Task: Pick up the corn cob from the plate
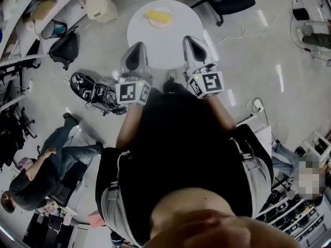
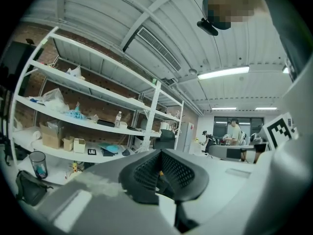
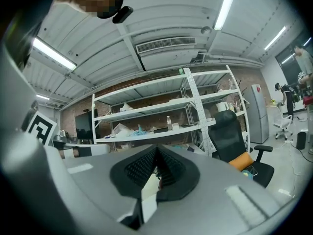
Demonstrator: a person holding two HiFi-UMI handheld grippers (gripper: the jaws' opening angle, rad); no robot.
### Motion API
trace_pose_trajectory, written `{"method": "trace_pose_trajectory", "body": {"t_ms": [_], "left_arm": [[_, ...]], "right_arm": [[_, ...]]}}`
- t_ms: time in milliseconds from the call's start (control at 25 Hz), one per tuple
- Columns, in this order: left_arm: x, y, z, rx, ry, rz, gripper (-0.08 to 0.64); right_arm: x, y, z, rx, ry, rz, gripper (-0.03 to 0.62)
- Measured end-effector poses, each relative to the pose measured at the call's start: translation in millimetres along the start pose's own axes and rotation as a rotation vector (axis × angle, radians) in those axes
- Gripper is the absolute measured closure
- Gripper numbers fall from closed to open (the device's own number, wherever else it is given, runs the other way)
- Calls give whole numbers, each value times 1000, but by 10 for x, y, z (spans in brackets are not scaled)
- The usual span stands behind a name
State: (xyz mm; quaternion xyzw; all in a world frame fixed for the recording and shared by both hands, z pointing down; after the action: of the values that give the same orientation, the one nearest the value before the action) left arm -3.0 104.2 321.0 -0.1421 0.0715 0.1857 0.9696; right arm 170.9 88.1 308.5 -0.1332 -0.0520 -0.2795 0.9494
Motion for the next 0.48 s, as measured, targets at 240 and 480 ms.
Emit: {"method": "trace_pose_trajectory", "body": {"t_ms": [240,480], "left_arm": [[39,-34,-36,-10,7,-26,560],[29,-13,3,-18,11,-26,560]], "right_arm": [[9,-71,-43,-1,0,-44,584],[9,-78,52,-3,-26,-44,584]]}}
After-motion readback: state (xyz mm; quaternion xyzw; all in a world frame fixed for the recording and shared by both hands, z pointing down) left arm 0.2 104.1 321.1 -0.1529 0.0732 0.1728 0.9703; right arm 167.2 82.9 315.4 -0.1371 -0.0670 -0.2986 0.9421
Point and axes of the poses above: the fingertips, and each gripper's own axes: y backward along the fingers, x to its right, z out of its underside, the point moved 3 cm from there along y, backward along the fingers, and after that the axes turned 11 degrees about -x, right-handed, at the moved point
